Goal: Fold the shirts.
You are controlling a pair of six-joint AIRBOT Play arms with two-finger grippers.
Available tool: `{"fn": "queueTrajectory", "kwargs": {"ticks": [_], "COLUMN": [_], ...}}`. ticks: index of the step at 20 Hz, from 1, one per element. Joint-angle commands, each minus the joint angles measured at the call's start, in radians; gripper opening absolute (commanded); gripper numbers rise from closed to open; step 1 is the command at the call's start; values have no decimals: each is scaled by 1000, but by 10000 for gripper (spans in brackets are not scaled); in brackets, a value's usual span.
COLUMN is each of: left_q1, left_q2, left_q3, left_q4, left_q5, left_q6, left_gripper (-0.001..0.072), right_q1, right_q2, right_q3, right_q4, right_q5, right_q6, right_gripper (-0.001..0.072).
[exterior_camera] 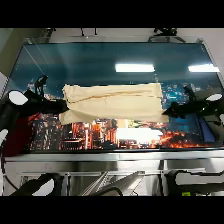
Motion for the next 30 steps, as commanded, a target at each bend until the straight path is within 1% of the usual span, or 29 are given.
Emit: {"fn": "queueTrajectory", "kwargs": {"ticks": [1, 4, 7, 10, 13, 14, 16, 17, 18, 19, 20, 21, 25, 27, 30], "left_q1": [2, -8, -8, -8, -18, -18, -29, -29, -29, -28, -26, -26, -47, -67, -98], "left_q2": [-145, -275, -405, -520, -591, -608, -633, -640, -641, -641, -641, -641, -641, -641, -641], "left_q3": [204, 330, 442, 531, 583, 600, 619, 630, 644, 670, 708, 748, 867, 886, 885], "left_q4": [40, 68, 74, 91, 91, 91, 91, 91, 90, 91, 91, 90, 90, 90, 89], "left_q5": [28, 48, 71, 59, 67, 65, 66, 66, 74, 76, 77, 71, -60, -109, -127], "left_q6": [1, 6, 8, 8, 17, 21, 21, 21, 17, 17, 17, 17, 16, 15, -4], "left_gripper": [17, 17, 17, 18, 17, 18, 34, 422, 691, 690, 689, 689, 688, 688, 687], "right_q1": [43, 100, 151, 177, 181, 181, 176, 174, 171, 167, 162, 153, 140, 141, 140], "right_q2": [-68, -191, -313, -407, -438, -437, -432, -432, -432, -432, -432, -434, -478, -509, -537], "right_q3": [133, 250, 370, 465, 504, 508, 520, 538, 566, 598, 625, 646, 680, 680, 680], "right_q4": [86, 134, 139, 135, 132, 131, 80, 11, -81, -180, -252, -284, -230, -180, -92], "right_q5": [-143, -266, -340, -365, -365, -364, -355, -342, -327, -320, -319, -318, -249, -223, -131], "right_q6": [-26, -60, -101, -106, -124, -134, -132, -126, -89, -34, 20, 48, 51, 38, 23], "right_gripper": [12, 12, 12, 12, 14, 57, 324, 396, 490, 588, 605, 604, 603, 603, 601]}}
